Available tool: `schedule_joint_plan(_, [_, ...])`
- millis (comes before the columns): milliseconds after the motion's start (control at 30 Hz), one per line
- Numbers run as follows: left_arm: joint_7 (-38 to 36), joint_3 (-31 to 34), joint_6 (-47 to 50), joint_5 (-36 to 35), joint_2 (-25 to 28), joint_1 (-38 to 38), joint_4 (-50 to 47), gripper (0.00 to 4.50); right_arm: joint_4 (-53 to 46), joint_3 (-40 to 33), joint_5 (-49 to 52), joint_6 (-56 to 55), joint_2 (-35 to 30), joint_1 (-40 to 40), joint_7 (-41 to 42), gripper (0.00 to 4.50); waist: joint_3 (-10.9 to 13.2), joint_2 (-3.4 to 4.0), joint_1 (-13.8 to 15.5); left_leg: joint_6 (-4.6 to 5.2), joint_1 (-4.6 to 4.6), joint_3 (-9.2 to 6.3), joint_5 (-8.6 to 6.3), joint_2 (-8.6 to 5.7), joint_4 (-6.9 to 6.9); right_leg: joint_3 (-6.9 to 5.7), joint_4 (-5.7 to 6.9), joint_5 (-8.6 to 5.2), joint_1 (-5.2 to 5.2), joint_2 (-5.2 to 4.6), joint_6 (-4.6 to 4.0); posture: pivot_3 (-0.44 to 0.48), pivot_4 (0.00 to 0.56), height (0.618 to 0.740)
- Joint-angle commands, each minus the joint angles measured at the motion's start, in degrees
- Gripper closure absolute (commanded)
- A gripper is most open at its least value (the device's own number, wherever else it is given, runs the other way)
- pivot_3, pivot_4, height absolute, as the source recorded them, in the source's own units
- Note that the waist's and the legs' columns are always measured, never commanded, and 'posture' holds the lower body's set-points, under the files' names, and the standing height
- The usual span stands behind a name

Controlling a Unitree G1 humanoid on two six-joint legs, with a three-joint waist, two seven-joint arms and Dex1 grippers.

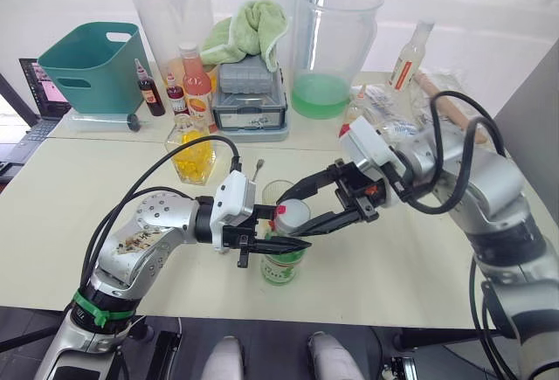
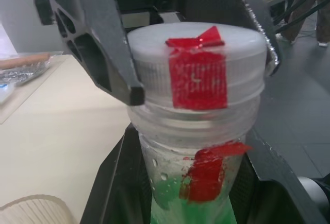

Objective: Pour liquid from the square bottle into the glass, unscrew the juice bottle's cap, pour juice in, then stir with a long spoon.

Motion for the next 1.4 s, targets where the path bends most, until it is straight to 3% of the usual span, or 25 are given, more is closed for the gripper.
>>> schedule_joint_plan(33, [2.3,-0.8,1.3,2.5,0.6,1.4,1.1,3.08,3.7,1.8,-3.7,-1.7,1.2,-3.3,5.1,2.81,0.0,0.0,0.0,0.0,-0.01,0.0,0.0,0.0,0.0,0.0,0.0,0.0,-0.01,0.0,0.0,0.0,0.15,0.728])
schedule_joint_plan(133, [2.4,-0.8,1.2,2.6,0.6,1.5,1.0,3.08,4.7,1.1,-3.5,-0.6,2.2,-4.1,5.8,2.81,0.0,0.0,0.1,0.0,-0.02,0.0,0.0,0.0,0.0,0.0,0.01,0.0,-0.02,0.0,-0.01,0.0,0.15,0.728])
schedule_joint_plan(200, [2.5,-0.7,1.1,2.6,0.6,1.7,1.0,3.08,4.4,0.2,-3.1,0.2,2.7,-4.2,5.2,1.78,0.0,0.0,0.0,0.0,-0.02,0.0,0.0,0.0,0.0,0.0,0.01,0.01,-0.03,0.0,-0.01,0.0,0.15,0.728])
schedule_joint_plan(367, [2.0,-1.3,0.6,3.1,0.5,1.5,1.5,3.08,1.4,-3.7,-0.5,2.2,3.1,-4.2,3.0,0.14,0.0,0.01,0.1,0.0,-0.07,0.0,0.0,-0.01,0.0,0.0,0.05,0.01,-0.08,0.0,-0.01,0.0,0.15,0.728])
schedule_joint_plan(400, [1.8,-1.4,0.5,3.2,0.5,1.4,1.7,3.08,0.7,-4.5,0.2,3.2,2.9,-4.2,2.5,0.03,0.0,0.01,0.2,0.0,-0.08,-0.01,0.0,-0.01,0.0,0.0,0.05,0.01,-0.09,0.0,-0.01,0.0,0.15,0.728])
schedule_joint_plan(600, [1.3,-1.9,0.0,3.3,0.4,0.5,2.7,3.08,-6.9,-11.0,6.4,13.6,0.5,-1.0,-4.6,0.03,0.0,0.01,0.5,0.0,-0.11,-0.03,0.0,-0.03,-0.01,0.0,0.03,0.02,-0.08,-0.01,-0.01,0.0,0.15,0.728])
schedule_joint_plan(867, [0.4,-3.2,-1.2,3.8,-0.4,-0.4,4.6,3.08,-23.0,-17.5,11.3,24.1,-0.4,11.3,-25.1,0.03,0.0,0.0,0.5,0.0,-0.11,0.0,0.0,-0.03,0.0,0.02,0.01,0.01,-0.09,-0.01,-0.01,0.0,0.15,0.728])
schedule_joint_plan(1167, [-0.6,-4.1,-2.1,4.0,-1.1,-2.1,6.6,3.08,-27.8,-19.3,15.5,27.9,0.3,14.4,-35.7,0.03,0.0,-0.01,0.6,0.0,-0.12,0.0,0.0,-0.03,0.01,0.02,-0.07,0.0,-0.06,-0.02,-0.03,0.0,0.15,0.728])
schedule_joint_plan(1400, [-1.0,-4.4,-3.0,4.6,-1.1,-2.7,7.7,3.08,-28.3,-18.8,16.1,27.7,-0.8,14.7,-36.9,2.13,0.0,-0.01,0.6,0.0,-0.12,0.0,0.0,-0.03,0.01,0.02,-0.08,0.0,-0.05,-0.03,-0.04,0.0,0.15,0.728])
